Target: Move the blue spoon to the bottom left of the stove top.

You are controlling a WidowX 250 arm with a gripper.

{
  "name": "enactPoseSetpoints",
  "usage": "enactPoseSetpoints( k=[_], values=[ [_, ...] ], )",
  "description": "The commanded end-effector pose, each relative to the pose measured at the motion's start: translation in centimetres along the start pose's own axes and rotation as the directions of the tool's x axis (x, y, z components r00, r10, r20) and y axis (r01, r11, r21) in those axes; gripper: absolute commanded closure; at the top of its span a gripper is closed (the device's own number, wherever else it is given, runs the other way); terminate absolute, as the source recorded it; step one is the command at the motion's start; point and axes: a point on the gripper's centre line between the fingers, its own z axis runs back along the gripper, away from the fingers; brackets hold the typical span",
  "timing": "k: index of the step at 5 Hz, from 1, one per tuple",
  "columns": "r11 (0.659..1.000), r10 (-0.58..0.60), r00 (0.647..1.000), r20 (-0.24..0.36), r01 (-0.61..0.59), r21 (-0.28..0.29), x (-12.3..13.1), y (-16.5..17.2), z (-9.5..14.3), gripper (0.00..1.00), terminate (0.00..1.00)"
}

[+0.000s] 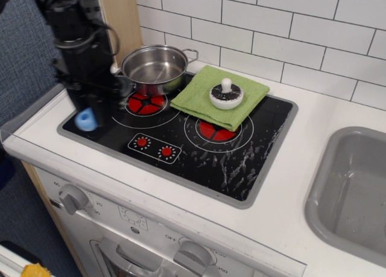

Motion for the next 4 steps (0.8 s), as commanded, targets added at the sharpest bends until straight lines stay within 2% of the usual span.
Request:
enactPoseSetpoints(
  k=[1,3,4],
  values=[
    [0.996,0.052,0.998,-0.036,-0.049,0.07,0.6,3.7,-1.1,1.0,0.0],
    [0.999,0.012,0.997,-0.075,-0.008,0.051,1.8,2.9,-3.2,1.0,0.0],
    [0.999,0.01,0.997,-0.072,-0.007,0.039,2.1,2.7,-3.6,1.0,0.0]
  ],
)
